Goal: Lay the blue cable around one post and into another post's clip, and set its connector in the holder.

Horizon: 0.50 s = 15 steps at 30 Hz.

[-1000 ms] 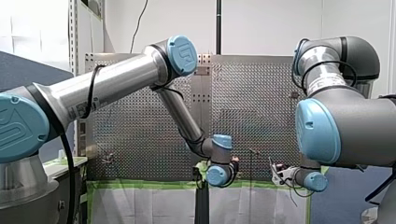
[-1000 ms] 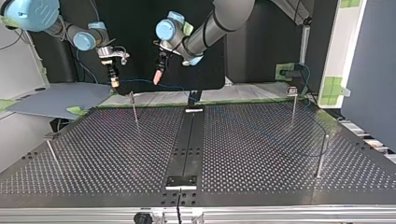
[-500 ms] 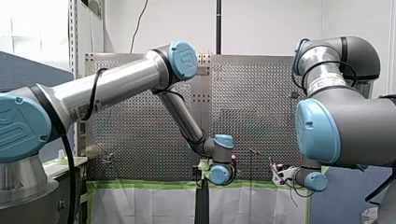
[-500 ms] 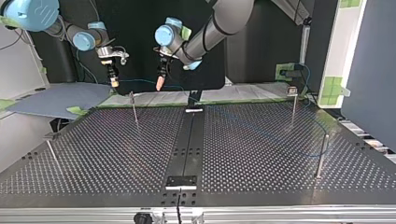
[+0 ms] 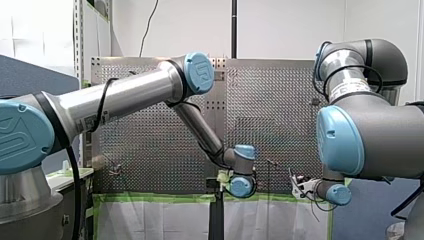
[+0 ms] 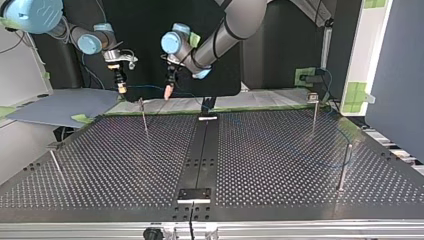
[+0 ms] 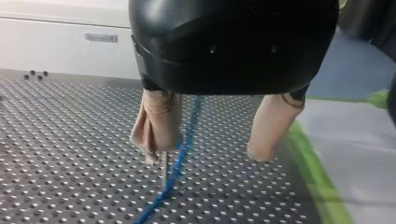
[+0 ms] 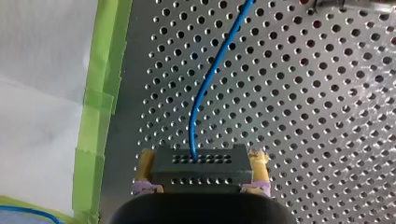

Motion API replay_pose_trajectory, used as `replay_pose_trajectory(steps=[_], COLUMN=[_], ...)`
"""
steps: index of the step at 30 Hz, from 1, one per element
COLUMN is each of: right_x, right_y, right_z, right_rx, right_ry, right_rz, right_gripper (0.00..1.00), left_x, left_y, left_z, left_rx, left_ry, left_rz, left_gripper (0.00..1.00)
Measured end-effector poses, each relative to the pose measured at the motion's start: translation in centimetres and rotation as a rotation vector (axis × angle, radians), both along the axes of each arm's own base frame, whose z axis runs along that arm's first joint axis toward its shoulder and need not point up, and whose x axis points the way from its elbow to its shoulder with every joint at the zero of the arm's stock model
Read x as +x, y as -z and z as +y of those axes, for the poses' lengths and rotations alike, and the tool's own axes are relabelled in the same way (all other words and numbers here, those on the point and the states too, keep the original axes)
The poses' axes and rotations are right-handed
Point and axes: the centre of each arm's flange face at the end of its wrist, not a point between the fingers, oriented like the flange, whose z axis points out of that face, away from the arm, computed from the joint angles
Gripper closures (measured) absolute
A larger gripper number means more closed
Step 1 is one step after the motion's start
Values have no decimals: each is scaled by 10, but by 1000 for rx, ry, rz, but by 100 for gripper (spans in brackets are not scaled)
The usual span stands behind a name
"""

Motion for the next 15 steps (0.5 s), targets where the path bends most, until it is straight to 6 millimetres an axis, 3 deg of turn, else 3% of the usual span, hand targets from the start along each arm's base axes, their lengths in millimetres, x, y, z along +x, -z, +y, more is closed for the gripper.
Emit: replay_pose_trajectory(steps=[11, 12, 13, 15], right_x=[-9, -11, -13, -17], right_y=[-2, -2, -3, -3], right_z=[-8, -10, -12, -15], right_rx=[-6, -4, -2, 1], right_ry=[32, 40, 46, 59], right_rz=[2, 1, 1, 0], right_gripper=[100, 100, 100, 100], left_x=[12, 12, 12, 11], left_y=[-20, -20, -21, -21], left_z=[-15, -15, -15, -16], left_rx=[-52, -54, -55, -58], left_ry=[-38, -38, -39, -38], left_rz=[-50, -52, -53, -57], left_gripper=[0, 21, 21, 51])
